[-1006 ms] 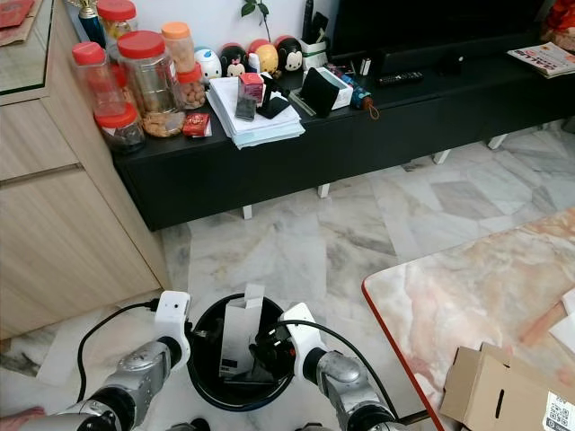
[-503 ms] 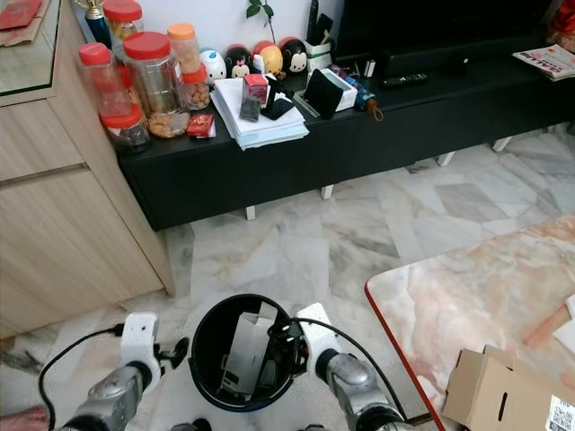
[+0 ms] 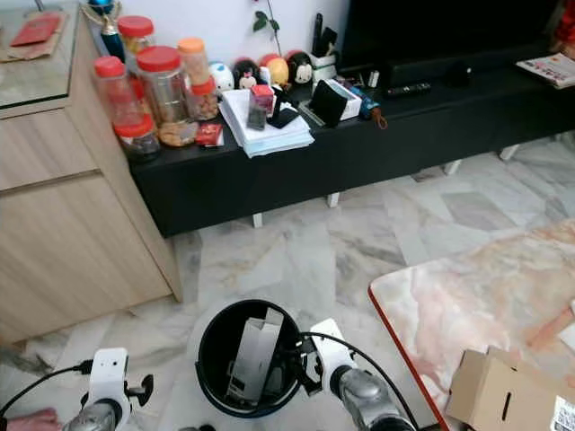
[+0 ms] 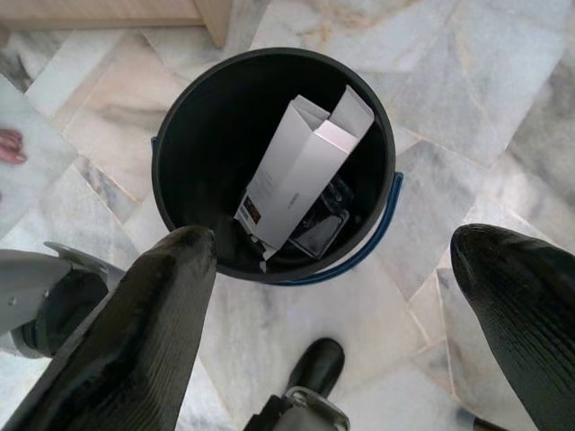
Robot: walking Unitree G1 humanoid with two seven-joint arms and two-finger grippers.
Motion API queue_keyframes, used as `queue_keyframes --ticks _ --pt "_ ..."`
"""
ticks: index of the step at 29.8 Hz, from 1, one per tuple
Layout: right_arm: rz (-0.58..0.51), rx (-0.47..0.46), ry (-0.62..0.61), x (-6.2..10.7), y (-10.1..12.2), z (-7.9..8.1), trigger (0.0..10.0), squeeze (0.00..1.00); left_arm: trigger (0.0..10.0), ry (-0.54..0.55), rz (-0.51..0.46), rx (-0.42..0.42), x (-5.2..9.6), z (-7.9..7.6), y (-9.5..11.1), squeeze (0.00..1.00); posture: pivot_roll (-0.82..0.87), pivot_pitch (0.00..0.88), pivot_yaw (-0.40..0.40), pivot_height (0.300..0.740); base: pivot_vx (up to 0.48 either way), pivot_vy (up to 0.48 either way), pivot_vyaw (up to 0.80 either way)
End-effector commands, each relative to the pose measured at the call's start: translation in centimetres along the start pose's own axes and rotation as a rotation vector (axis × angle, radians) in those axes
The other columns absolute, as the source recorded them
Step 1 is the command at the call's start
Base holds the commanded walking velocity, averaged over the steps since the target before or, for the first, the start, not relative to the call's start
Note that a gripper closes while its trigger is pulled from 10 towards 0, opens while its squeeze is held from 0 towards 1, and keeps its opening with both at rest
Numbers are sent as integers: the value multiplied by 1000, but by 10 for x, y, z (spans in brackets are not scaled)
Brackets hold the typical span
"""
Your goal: Picking trash to rubbish bin
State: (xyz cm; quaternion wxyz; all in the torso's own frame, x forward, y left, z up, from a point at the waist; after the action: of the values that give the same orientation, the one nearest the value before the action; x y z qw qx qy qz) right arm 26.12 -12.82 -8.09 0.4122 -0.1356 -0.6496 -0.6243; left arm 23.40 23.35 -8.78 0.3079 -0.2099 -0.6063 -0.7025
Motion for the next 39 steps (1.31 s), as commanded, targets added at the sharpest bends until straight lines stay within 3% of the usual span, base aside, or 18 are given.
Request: queue_keyframes --ticks 1,39 --pt "23 4 3 0 -5 3 10000 0 10000 2 32 -21 2 -2 -9 0 -50 25 -8 740 0 0 0" --pt "36 -26 13 -1 -12 10 10000 0 10000 21 58 -38 3 -4 -15 0 -52 0 -8 740 0 0 0"
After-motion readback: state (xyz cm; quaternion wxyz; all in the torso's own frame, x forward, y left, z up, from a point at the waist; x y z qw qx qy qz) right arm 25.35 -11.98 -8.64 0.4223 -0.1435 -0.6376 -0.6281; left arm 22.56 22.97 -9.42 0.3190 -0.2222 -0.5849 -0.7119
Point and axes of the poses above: a point about 5 cm out from each wrist's last joint towards the gripper, its own x axis pointing back from the gripper into the wrist, its own y axis along the axis of the wrist's last joint, z = x × y, the point moved 4 cm from there along -x, pointing out of the wrist towards the gripper, and after that the axes turned 5 degrees about -x, right-handed, at the moved point
